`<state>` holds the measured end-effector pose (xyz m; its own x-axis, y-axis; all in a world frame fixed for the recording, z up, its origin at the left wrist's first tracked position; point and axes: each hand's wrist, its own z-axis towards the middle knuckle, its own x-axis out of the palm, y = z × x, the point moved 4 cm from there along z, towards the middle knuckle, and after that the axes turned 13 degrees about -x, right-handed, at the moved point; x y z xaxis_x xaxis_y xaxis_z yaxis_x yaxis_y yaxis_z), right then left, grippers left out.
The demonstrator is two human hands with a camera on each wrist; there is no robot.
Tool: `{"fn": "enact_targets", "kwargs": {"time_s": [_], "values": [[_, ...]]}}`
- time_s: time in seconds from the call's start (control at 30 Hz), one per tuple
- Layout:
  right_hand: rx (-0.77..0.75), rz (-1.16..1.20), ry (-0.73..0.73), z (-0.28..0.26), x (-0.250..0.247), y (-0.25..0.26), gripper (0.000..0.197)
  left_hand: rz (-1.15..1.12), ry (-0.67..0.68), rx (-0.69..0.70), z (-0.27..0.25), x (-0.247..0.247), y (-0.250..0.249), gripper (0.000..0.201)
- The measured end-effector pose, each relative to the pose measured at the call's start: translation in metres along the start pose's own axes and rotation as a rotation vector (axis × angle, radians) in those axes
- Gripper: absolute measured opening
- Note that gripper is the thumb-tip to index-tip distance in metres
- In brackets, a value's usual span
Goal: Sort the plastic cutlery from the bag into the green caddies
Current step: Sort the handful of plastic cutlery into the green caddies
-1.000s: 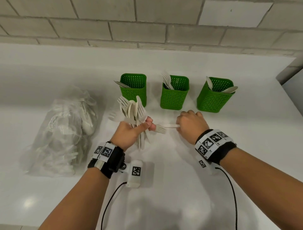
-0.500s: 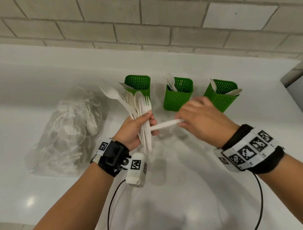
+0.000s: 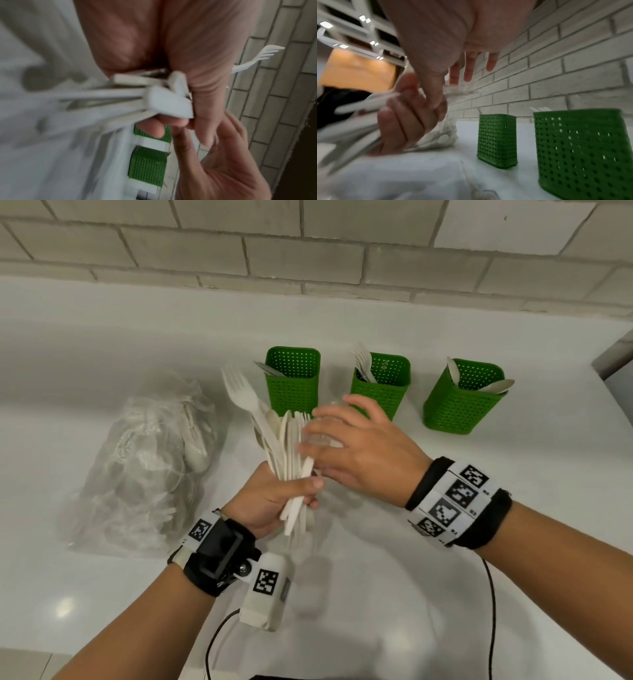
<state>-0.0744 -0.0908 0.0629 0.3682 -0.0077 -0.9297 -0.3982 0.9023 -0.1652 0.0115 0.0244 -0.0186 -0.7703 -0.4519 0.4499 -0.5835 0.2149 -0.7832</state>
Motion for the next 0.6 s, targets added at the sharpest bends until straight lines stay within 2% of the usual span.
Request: {"fn": "enact_targets", "kwargs": {"time_s": [0.07,0.1,0.13,0.17,0.2,0.23,0.27,0.4,0.53,0.6], "values": [[0.252,0.156,-0.007,-0.006,0.008,-0.016,0.051,-0.009,-0.102,0.021,-0.006,-0.015,-0.002,0.021],[0.413,0.245,0.024,-0.012,0.015,-0.025,0.054,-0.019,-0.141,0.037,-0.010,-0.022,-0.004,0.018],[0.553,0.288,0.133,-0.020,0.027,-0.031,0.054,-0.025,-0.180,0.048,-0.013,-0.030,-0.005,0.015],[0.638,0.263,0.316,-0.029,0.039,-0.033,0.056,-0.023,-0.216,0.053,-0.016,-0.036,-0.006,0.013],[0.662,0.239,0.492,-0.036,0.052,-0.031,0.057,-0.022,-0.245,0.053,-0.017,-0.041,-0.007,0.011],[0.664,0.233,0.591,-0.042,0.062,-0.028,0.055,-0.025,-0.264,0.046,-0.018,-0.045,-0.008,0.011],[0.674,0.252,0.605,-0.044,0.069,-0.025,0.049,-0.028,-0.280,0.039,-0.018,-0.046,-0.010,0.013],[0.795,0.449,0.467,-0.052,0.072,-0.032,0.019,0.089,-0.350,0.063,-0.011,-0.042,-0.019,0.006],[0.826,0.661,0.378,-0.061,0.031,-0.044,0.028,0.452,-0.331,0.186,-0.004,-0.024,-0.046,0.015],[0.814,0.835,0.408,-0.060,0.005,-0.041,0.024,0.669,-0.280,0.251,0.000,-0.003,-0.059,0.021]]}}
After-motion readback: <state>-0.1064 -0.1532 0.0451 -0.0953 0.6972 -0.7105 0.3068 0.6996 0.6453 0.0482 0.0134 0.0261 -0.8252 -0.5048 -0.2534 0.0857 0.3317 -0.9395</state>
